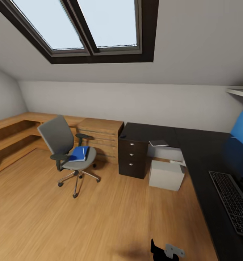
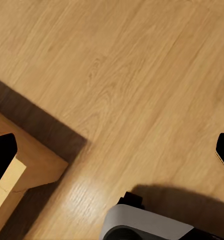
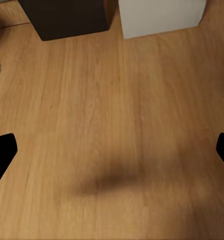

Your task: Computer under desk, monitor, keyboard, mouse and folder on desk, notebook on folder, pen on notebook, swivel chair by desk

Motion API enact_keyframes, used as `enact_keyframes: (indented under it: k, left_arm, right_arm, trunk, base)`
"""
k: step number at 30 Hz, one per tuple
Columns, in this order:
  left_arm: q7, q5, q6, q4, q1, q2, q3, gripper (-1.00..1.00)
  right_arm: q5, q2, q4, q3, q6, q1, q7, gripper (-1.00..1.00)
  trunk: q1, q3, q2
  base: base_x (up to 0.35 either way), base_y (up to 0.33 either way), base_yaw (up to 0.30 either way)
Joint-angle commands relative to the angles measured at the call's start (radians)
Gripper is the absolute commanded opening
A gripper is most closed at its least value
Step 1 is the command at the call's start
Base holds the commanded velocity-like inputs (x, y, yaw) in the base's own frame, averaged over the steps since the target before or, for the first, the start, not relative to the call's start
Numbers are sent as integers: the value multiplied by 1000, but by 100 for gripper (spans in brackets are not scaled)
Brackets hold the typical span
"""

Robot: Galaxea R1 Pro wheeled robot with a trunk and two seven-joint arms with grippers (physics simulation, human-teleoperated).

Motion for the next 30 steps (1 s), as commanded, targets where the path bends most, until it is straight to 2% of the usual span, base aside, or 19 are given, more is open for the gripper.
enact_keyframes:
  k: [1, 30]
  left_arm:
    - [6, 11, -6, 0, -1, 1, -8, 100]
    - [6, 12, -6, 0, -1, 1, -8, 100]
  right_arm:
    - [-4, 0, 2, 4, -4, -1, -1, 100]
    - [-4, -3, 1, 4, -4, -1, 0, 100]
  trunk:
    - [1, -1, -1]
    - [1, -1, -1]
  base:
    - [326, 0, 1]
    - [326, 0, 0]
